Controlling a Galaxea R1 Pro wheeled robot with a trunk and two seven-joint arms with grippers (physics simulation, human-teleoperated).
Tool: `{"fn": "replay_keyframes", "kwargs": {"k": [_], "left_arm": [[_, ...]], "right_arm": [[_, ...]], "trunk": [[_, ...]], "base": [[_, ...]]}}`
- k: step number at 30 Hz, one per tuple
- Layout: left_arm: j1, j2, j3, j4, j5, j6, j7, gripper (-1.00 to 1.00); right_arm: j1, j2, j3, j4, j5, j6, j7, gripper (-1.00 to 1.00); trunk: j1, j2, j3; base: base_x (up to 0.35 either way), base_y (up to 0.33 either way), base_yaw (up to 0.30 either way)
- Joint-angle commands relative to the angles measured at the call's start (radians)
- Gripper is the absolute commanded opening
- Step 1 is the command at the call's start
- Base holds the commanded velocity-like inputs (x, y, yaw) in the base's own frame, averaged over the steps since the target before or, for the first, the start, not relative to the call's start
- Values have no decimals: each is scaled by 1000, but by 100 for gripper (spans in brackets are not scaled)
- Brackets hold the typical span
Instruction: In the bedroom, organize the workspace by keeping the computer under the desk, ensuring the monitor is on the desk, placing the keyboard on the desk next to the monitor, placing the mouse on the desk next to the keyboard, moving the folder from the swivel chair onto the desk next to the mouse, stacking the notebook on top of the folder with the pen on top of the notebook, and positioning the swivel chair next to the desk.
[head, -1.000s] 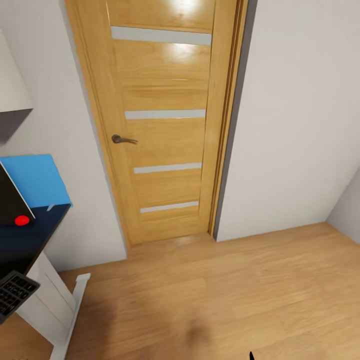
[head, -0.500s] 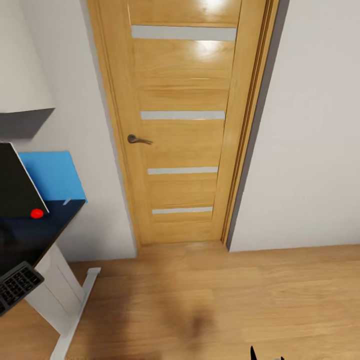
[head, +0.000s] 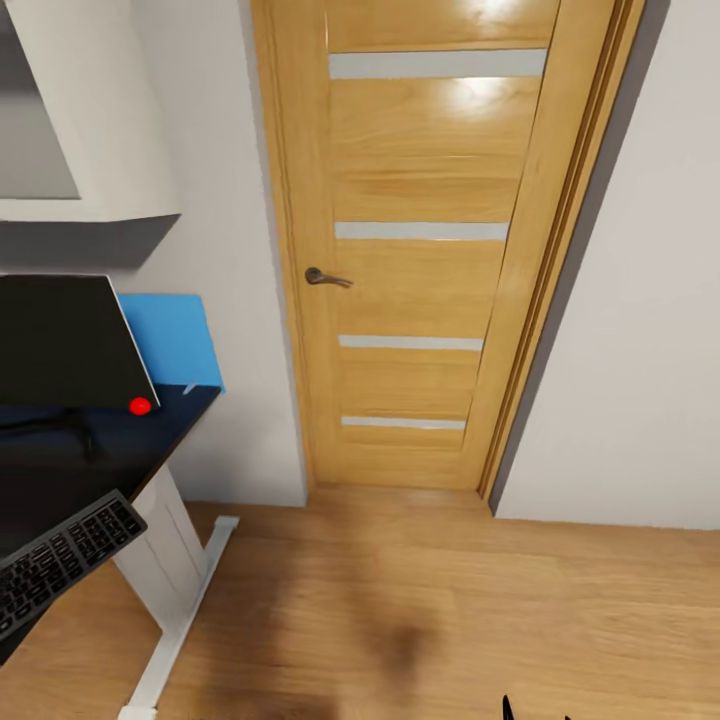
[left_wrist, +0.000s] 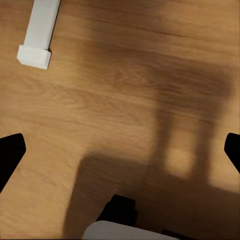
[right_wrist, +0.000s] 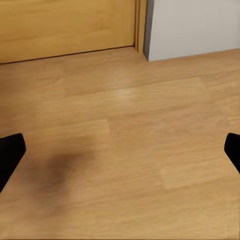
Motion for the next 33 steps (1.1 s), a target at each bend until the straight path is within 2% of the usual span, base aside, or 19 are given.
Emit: {"fn": "replay_keyframes", "kwargs": {"k": [1,4,7,11,13,14,15,18,19,20,23,26,31,33], "left_arm": [[-1,1,-8,1,11,-6,5,100],[-1,16,-8,20,15,-21,5,100],[-1,35,-8,155,18,-145,2,100],[5,42,-6,243,22,-269,0,100],[31,50,-3,263,22,-308,-2,100],[77,59,-2,275,23,-339,-27,100],[93,61,-2,278,23,-353,-54,100],[110,64,-2,282,23,-380,-131,100],[116,65,-2,283,24,-392,-183,100],[118,65,-2,283,24,-397,-205,100],[120,65,-2,284,25,-405,-231,100],[122,48,6,266,39,-406,-234,100],[122,33,1,258,32,-408,-231,100],[122,26,0,264,30,-409,-230,100]], "right_arm": [[0,-1,7,0,-10,-4,5,100],[0,-5,31,10,8,-6,6,100],[4,-9,51,44,28,-7,6,100],[31,-20,57,52,33,-8,6,100],[44,-29,59,54,35,-9,7,100],[53,-35,60,56,39,-6,9,100],[55,-37,60,56,40,-4,10,100],[58,-38,61,57,42,-1,11,100],[59,-37,62,58,42,1,11,100],[59,-36,62,58,43,4,10,100],[59,-36,62,58,43,19,10,100],[60,-19,66,41,43,36,10,100],[59,9,68,49,44,34,10,100],[59,13,70,53,44,32,11,100]], "trunk": [[0,0,-1],[0,0,-1],[0,0,-1],[0,0,-1],[0,0,-1],[0,0,-1],[0,0,-1],[0,0,-1],[0,0,-1],[0,0,-1],[0,0,-1],[0,0,-1],[0,0,-1],[0,0,-1]], "base": [[0,-1,287],[0,0,287],[0,0,287],[0,0,287],[0,0,287],[0,0,287],[0,0,287],[0,0,280],[0,0,184],[0,0,118],[0,0,64],[0,0,0],[0,0,0],[0,0,0]]}}
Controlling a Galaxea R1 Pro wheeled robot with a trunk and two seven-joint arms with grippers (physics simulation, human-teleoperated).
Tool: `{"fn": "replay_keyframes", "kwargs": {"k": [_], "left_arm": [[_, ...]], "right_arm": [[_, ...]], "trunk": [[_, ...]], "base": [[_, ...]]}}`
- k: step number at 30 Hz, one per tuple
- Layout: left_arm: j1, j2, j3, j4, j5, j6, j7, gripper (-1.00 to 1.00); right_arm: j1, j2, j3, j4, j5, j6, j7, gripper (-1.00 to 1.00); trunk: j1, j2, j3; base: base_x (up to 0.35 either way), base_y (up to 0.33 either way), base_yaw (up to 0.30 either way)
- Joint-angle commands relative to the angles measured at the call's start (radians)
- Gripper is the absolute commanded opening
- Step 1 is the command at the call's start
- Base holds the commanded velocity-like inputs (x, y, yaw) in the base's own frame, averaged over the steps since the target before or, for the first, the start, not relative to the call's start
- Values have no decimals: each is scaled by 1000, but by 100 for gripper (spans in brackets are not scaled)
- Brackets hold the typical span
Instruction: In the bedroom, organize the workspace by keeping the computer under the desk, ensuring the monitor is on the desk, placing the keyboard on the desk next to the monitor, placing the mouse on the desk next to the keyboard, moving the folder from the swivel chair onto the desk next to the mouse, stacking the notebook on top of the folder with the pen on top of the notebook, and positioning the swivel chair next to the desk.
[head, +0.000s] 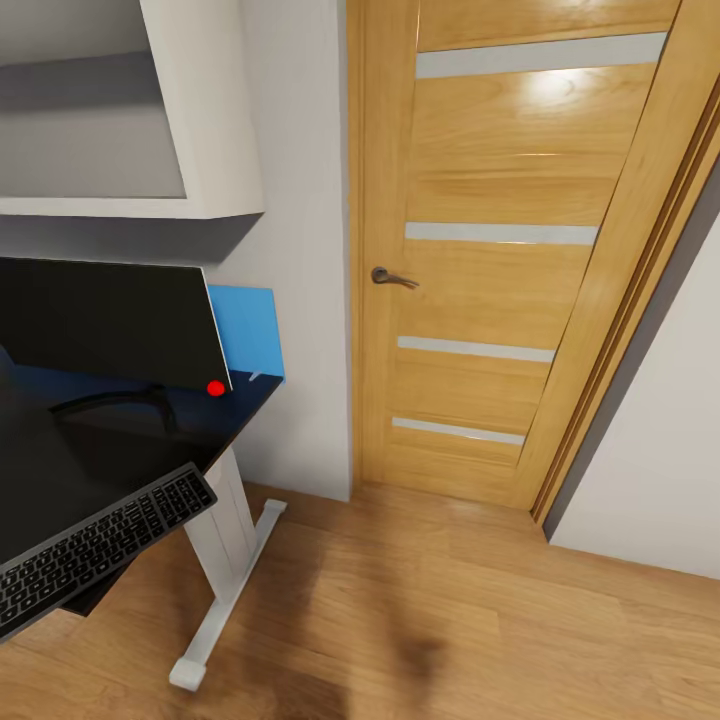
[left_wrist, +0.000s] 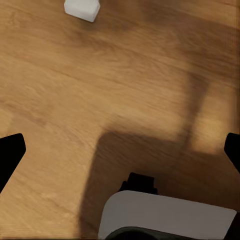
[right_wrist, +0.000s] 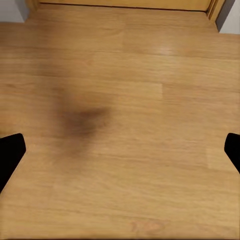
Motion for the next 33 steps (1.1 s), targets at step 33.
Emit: {"fn": "replay_keyframes", "kwargs": {"k": [33], "left_arm": [[0,-5,0,6,2,-1,14,100]], "right_arm": [[-1,8,10,4,5,-5,1,100]], "trunk": [[0,0,-1]], "base": [[57,0,169]]}}
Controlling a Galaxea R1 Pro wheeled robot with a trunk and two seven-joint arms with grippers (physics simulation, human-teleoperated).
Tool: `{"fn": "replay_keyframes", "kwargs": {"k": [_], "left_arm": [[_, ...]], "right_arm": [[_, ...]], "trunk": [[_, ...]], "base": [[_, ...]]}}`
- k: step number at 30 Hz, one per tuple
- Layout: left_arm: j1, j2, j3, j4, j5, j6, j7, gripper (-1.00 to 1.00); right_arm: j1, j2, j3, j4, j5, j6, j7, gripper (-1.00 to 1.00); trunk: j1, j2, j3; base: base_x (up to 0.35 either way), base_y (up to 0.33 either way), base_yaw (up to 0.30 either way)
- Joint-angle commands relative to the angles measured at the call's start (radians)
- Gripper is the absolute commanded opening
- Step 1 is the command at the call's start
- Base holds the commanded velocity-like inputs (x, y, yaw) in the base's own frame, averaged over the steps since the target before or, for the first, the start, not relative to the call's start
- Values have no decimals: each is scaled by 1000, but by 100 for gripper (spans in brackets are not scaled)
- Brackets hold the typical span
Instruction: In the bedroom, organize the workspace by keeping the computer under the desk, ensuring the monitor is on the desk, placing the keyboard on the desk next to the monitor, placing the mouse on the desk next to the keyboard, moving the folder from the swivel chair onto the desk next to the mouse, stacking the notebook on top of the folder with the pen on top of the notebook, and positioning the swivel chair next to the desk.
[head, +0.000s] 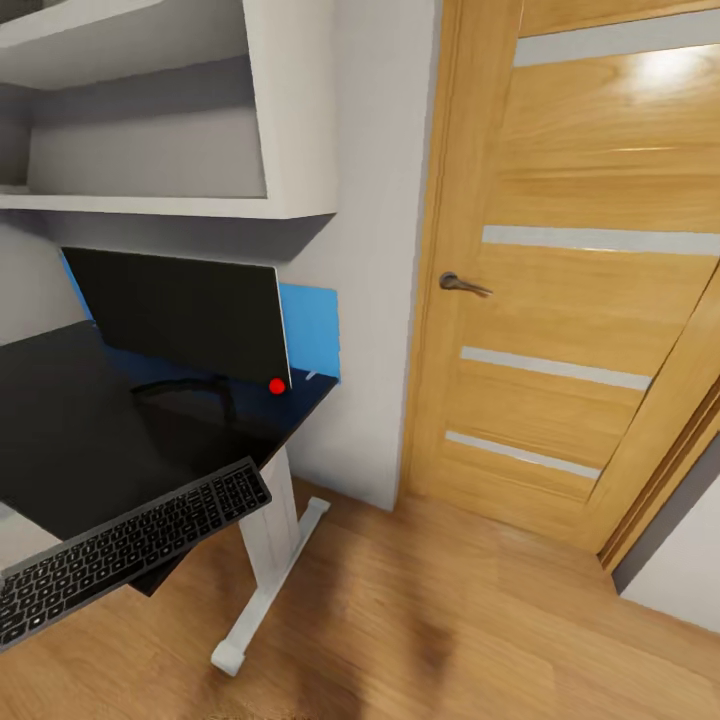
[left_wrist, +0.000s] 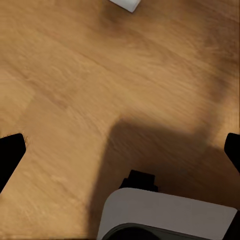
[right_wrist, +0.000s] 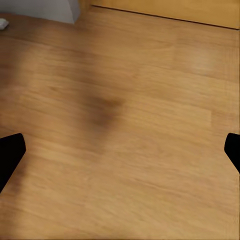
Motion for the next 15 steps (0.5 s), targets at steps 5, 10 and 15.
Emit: {"fn": "replay_keyframes", "kwargs": {"k": [5,10,15], "left_arm": [[-1,1,-8,0,1,-3,9,100],[-1,2,-8,0,1,-3,10,100],[-1,2,-8,0,1,-3,10,100]], "right_arm": [[-1,0,7,2,-10,-4,5,100],[-1,0,7,2,-10,-2,5,100],[-1,1,8,3,-6,-2,6,100]], "trunk": [[0,0,-1],[0,0,-1],[0,0,-1]], "base": [[0,0,271],[0,-100,271],[0,-281,121]]}}
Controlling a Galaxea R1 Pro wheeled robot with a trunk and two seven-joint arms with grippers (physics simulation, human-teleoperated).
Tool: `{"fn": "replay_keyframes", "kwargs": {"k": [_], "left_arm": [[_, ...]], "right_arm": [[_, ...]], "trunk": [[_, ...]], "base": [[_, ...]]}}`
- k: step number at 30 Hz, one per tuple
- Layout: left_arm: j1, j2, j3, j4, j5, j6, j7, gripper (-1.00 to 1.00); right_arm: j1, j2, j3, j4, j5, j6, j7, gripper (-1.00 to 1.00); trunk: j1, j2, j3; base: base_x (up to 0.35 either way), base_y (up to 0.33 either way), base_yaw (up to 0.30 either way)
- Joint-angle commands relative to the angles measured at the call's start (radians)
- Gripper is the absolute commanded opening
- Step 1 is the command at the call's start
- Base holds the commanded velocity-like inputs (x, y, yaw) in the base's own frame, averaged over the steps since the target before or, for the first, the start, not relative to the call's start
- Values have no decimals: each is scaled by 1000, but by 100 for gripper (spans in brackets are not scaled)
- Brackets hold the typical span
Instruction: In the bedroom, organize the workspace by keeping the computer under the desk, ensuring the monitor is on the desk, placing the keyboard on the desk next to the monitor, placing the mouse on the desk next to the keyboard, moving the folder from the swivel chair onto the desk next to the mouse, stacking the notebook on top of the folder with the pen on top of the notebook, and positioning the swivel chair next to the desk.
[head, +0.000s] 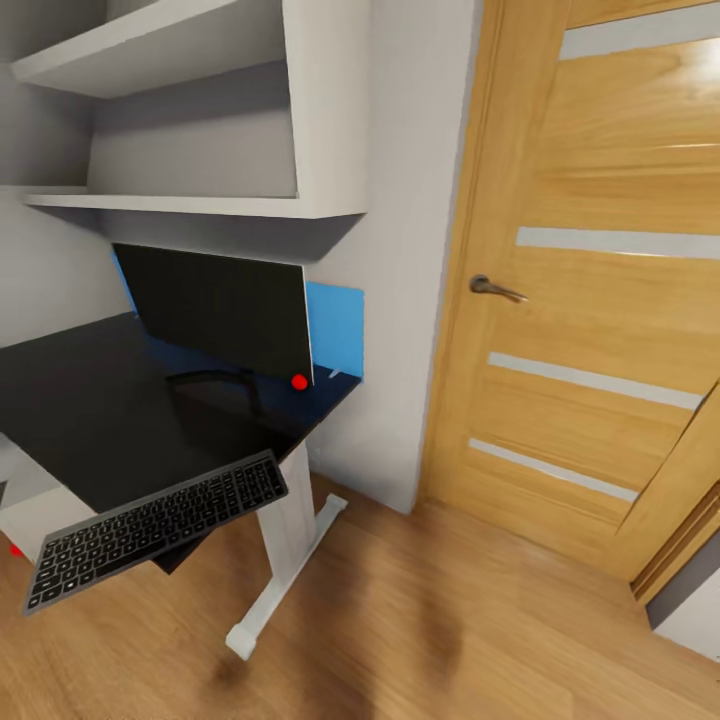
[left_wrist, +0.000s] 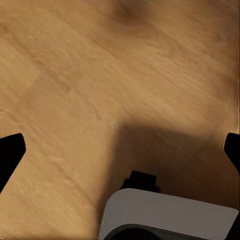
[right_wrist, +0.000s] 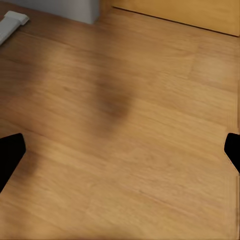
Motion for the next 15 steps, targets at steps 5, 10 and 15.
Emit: {"fn": "replay_keyframes", "kwargs": {"k": [5,10,15], "left_arm": [[-1,-1,-9,0,1,-2,8,100],[-1,0,-8,0,1,-2,8,100],[-1,1,-8,0,1,-2,8,100]], "right_arm": [[-1,-1,7,1,5,-3,5,100],[-1,-1,7,1,7,-3,4,100],[-1,-1,6,1,7,-4,5,100]], "trunk": [[0,0,-1],[0,0,-1],[0,0,-1]], "base": [[0,-237,9],[0,-45,1],[0,-4,0]]}}
